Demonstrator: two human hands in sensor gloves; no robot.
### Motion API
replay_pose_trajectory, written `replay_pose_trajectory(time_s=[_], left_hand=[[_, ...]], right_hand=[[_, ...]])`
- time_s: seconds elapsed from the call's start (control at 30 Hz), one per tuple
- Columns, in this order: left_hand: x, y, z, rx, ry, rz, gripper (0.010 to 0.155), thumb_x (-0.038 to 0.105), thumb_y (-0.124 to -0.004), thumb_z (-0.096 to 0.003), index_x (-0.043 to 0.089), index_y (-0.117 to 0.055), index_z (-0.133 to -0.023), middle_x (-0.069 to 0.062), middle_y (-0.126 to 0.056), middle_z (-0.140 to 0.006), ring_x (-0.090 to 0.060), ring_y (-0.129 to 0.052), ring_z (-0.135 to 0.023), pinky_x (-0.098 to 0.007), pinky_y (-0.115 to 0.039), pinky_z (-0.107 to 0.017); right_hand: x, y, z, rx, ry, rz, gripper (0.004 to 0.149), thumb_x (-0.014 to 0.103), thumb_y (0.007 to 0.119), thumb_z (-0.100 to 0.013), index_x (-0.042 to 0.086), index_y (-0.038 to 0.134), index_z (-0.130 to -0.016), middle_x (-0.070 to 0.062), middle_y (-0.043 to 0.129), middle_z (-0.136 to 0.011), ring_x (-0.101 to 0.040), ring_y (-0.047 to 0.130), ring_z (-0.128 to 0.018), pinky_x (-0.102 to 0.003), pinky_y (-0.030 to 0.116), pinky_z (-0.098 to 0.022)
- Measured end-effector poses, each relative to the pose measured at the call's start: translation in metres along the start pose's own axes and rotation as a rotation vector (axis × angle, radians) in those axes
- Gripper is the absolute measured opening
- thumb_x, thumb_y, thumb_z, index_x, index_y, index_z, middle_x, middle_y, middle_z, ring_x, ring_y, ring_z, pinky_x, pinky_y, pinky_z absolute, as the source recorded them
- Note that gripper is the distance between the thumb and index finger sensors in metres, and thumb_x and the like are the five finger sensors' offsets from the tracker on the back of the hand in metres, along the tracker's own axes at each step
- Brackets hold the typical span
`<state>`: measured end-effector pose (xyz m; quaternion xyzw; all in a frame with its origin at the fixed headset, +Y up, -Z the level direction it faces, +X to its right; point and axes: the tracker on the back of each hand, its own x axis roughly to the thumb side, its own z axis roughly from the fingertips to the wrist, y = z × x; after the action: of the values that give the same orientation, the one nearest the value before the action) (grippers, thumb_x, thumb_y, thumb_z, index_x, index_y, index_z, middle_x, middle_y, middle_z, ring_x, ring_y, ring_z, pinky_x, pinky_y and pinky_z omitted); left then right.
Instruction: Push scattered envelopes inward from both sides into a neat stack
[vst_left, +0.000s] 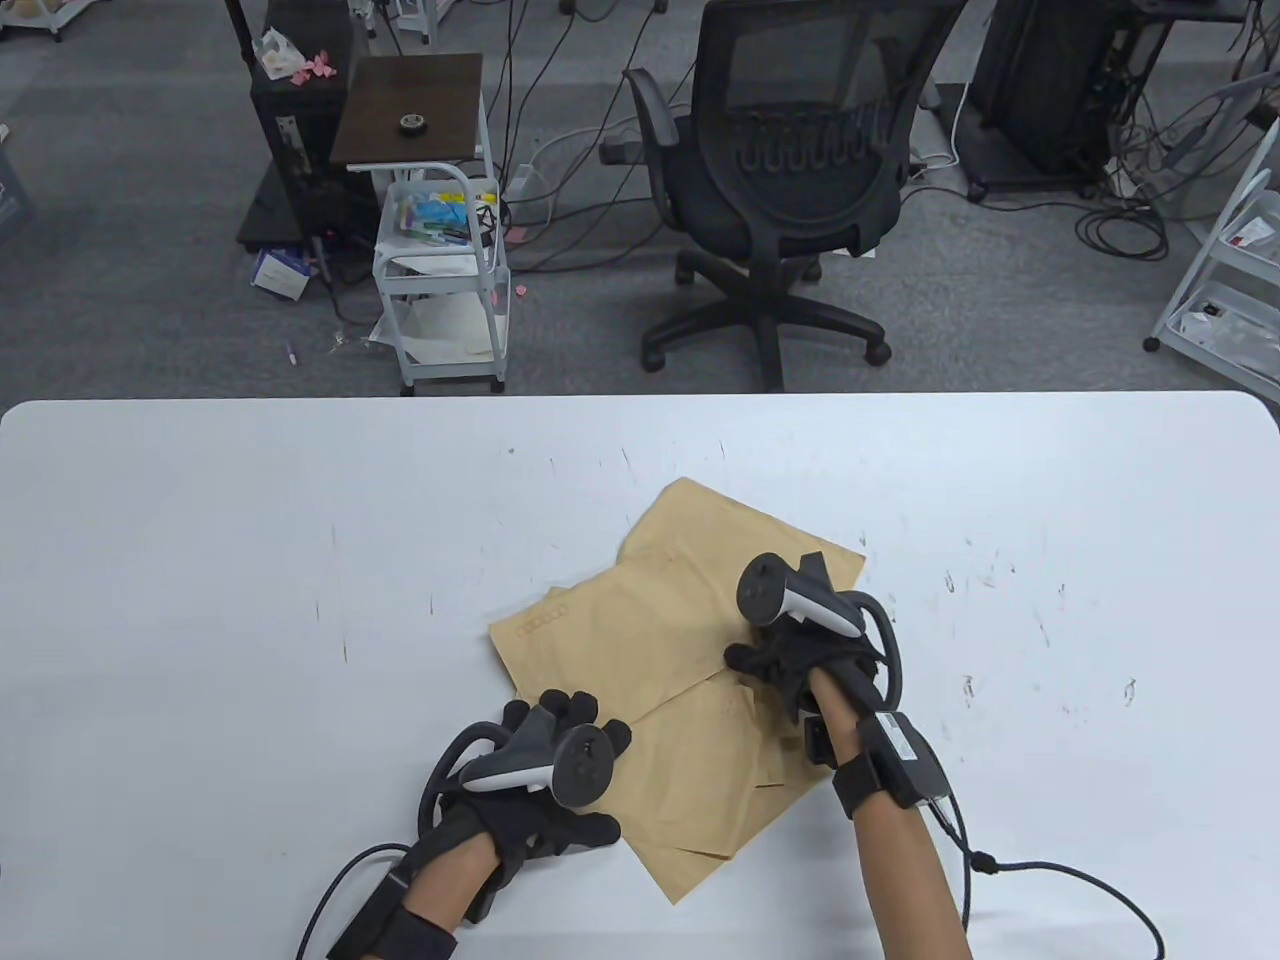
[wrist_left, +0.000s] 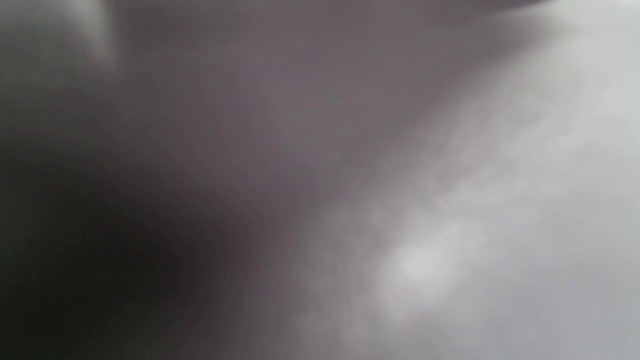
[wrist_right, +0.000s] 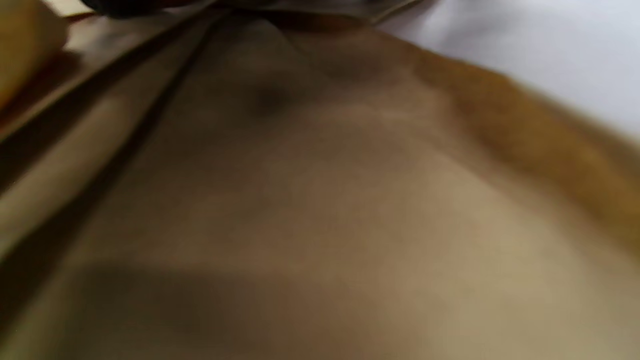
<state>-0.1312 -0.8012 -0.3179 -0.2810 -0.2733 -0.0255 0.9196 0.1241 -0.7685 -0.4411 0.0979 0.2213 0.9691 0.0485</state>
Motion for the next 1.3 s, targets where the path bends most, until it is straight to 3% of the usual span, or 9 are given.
replay_pose_trajectory(time_s=[0.2,0.37,0.5,0.83,1.0,1.1,1.2,1.27,1.3], left_hand=[[0.004,0.011,0.009,0.028,-0.001,-0.007,0.085,0.060,-0.056,-0.0464,0.031,-0.008,-0.110,-0.014,0.002,-0.115,-0.045,-0.002,-0.107,-0.069,-0.016,-0.077],[0.059,0.014,0.014,0.074,-0.204,0.076,0.100,0.068,-0.055,-0.0430,0.022,0.007,-0.105,-0.021,0.011,-0.111,-0.052,0.003,-0.104,-0.074,-0.012,-0.074],[0.093,-0.004,0.002,0.003,-0.196,-0.235,0.108,0.073,-0.055,-0.0402,0.020,0.019,-0.099,-0.021,0.023,-0.105,-0.052,0.012,-0.101,-0.075,-0.007,-0.073],[0.037,0.002,0.002,-0.043,-0.056,-0.173,0.105,0.072,-0.056,-0.0376,0.025,0.013,-0.102,-0.015,0.016,-0.109,-0.047,0.008,-0.103,-0.073,-0.008,-0.073],[0.036,0.001,0.000,-0.058,-0.111,-0.109,0.102,0.068,-0.059,-0.0396,0.025,0.008,-0.103,-0.017,0.012,-0.110,-0.049,0.004,-0.103,-0.071,-0.014,-0.076],[0.038,0.002,0.001,-0.034,-0.143,-0.084,0.099,0.064,-0.062,-0.0414,0.025,0.003,-0.106,-0.019,0.007,-0.112,-0.050,0.000,-0.104,-0.070,-0.017,-0.077],[0.041,0.004,0.001,-0.018,-0.168,-0.065,0.096,0.059,-0.065,-0.0426,0.025,-0.003,-0.107,-0.018,0.003,-0.114,-0.049,-0.004,-0.105,-0.068,-0.019,-0.078],[0.044,0.004,0.002,-0.016,-0.182,-0.068,0.094,0.056,-0.066,-0.0436,0.025,-0.005,-0.108,-0.018,0.002,-0.114,-0.049,-0.005,-0.105,-0.066,-0.021,-0.078],[0.045,0.003,0.003,-0.009,-0.196,-0.060,0.093,0.055,-0.066,-0.0440,0.025,-0.006,-0.108,-0.018,-0.001,-0.114,-0.049,-0.006,-0.105,-0.066,-0.021,-0.078]], right_hand=[[-0.014,-0.040,0.022,0.022,-0.031,0.116,0.050,0.041,0.069,-0.049,0.020,0.076,-0.094,-0.006,0.079,-0.105,-0.041,0.066,-0.099,-0.070,0.047,-0.069],[-0.007,-0.041,0.014,-0.172,0.056,-0.022,0.073,0.049,0.063,-0.048,0.004,0.058,-0.106,-0.031,0.060,-0.111,-0.057,0.058,-0.095,-0.076,0.043,-0.066],[0.011,-0.011,-0.012,-0.034,0.110,-0.023,0.094,0.060,0.053,-0.045,-0.003,0.026,-0.110,-0.042,0.035,-0.111,-0.065,0.046,-0.095,-0.079,0.036,-0.065],[0.025,0.014,-0.010,0.026,-0.118,0.010,0.091,0.051,0.068,-0.046,0.009,0.017,-0.109,-0.020,0.014,-0.115,-0.051,0.014,-0.100,-0.077,0.025,-0.065],[0.022,0.003,0.002,0.064,-0.191,0.032,0.089,0.049,0.070,-0.046,0.009,0.023,-0.109,-0.018,0.023,-0.117,-0.051,0.023,-0.102,-0.075,0.031,-0.067],[0.019,-0.019,0.006,-0.094,-0.125,-0.001,0.078,0.048,0.069,-0.047,0.009,0.043,-0.109,-0.020,0.052,-0.115,-0.049,0.054,-0.100,-0.073,0.041,-0.068],[0.014,-0.022,-0.002,-0.253,0.013,-0.059,0.088,0.052,0.066,-0.045,0.000,0.036,-0.110,-0.033,0.041,-0.114,-0.058,0.045,-0.099,-0.076,0.038,-0.067],[0.016,-0.009,-0.015,-0.131,0.015,-0.063,0.092,0.055,0.064,-0.045,-0.004,0.035,-0.108,-0.034,0.050,-0.110,-0.058,0.051,-0.094,-0.076,0.039,-0.065],[0.021,-0.002,-0.019,-0.051,-0.024,-0.075,0.092,0.056,0.064,-0.046,-0.004,0.032,-0.108,-0.034,0.038,-0.111,-0.060,0.037,-0.095,-0.076,0.037,-0.065]])
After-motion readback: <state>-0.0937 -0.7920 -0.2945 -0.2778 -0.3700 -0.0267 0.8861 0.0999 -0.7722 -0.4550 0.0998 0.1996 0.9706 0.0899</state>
